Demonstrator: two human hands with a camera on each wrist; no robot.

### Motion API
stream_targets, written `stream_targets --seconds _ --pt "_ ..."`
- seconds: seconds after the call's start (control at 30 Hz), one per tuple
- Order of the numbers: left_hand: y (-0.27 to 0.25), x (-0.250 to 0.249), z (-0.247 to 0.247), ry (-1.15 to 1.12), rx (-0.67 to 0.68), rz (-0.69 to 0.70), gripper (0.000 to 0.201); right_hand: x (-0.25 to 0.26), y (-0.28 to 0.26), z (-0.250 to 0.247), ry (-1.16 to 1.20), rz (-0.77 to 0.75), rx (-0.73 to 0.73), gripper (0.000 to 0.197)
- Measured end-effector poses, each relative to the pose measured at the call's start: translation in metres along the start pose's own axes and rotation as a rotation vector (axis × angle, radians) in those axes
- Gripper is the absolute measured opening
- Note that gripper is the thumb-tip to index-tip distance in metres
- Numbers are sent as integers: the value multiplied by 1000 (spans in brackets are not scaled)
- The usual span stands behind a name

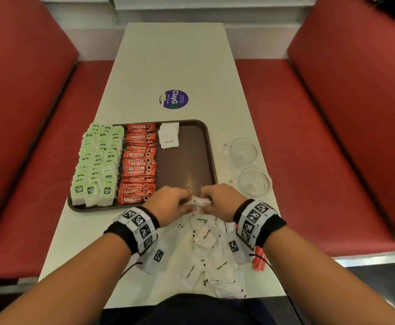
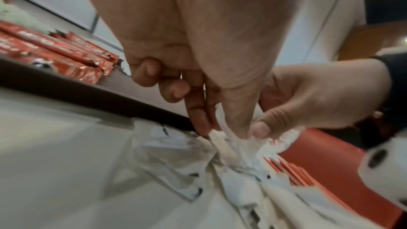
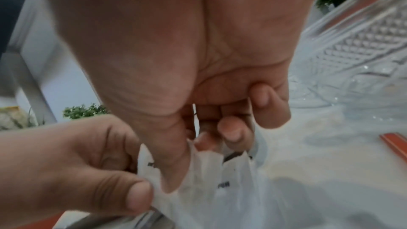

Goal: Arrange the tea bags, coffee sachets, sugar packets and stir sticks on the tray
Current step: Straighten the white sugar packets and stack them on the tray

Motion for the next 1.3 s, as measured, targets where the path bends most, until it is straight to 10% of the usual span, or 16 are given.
stream_targets --seconds 0.3,0.5,0.77,1.3 --pt "-13 6 -60 -479 -217 -8 12 -2 -12 -10 268 49 -76 35" --pt "-4 -3 -73 -275 -213 67 19 -4 -1 -20 431 -26 -194 52" --pt "8 0 -79 -330 -271 40 13 12 24 -41 372 -147 -277 5" --pt "107 124 -103 -209 -330 -513 26 1 58 -67 560 -1 -332 14"
Point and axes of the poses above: each hand's wrist, its own y-axis towards the middle knuckle, its own z-axis out of the palm, x = y × z, the point moved 9 cm from there along y, towards the middle knuckle, and after that the axes turned 5 degrees about -z, right-handed, at the moved point
